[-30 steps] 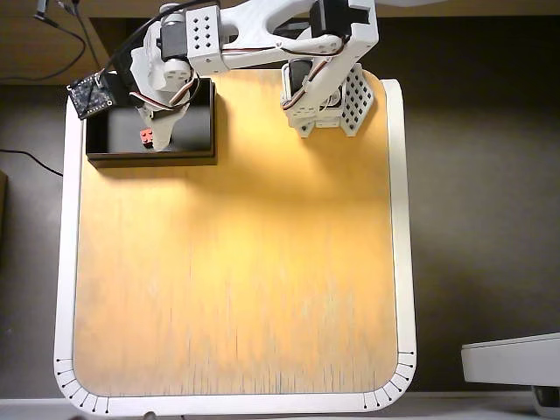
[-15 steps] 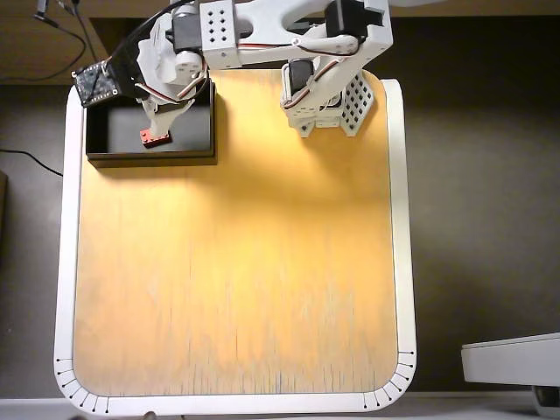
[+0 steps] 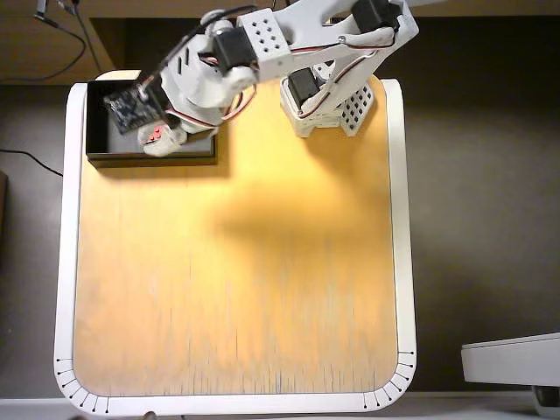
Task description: Grasp a lego block and put it in the bin.
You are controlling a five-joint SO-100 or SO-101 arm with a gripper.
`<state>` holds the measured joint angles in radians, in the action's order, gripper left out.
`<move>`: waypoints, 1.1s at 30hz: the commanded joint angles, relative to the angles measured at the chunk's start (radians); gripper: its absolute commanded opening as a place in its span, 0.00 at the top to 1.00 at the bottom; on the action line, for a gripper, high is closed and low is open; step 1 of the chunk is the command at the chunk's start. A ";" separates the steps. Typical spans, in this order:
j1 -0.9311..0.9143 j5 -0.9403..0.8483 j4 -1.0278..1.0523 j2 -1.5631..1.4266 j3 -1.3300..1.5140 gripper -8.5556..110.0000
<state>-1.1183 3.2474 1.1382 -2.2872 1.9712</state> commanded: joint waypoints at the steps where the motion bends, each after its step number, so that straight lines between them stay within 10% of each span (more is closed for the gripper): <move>1: 0.167 -0.040 -0.029 -0.100 -0.029 0.92; 26: 1.066 -0.186 -0.063 -0.166 0.032 0.93; 33: 1.157 -0.144 -0.344 -0.318 0.397 0.93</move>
<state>0.0015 3.0802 0.9541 -2.4989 2.2365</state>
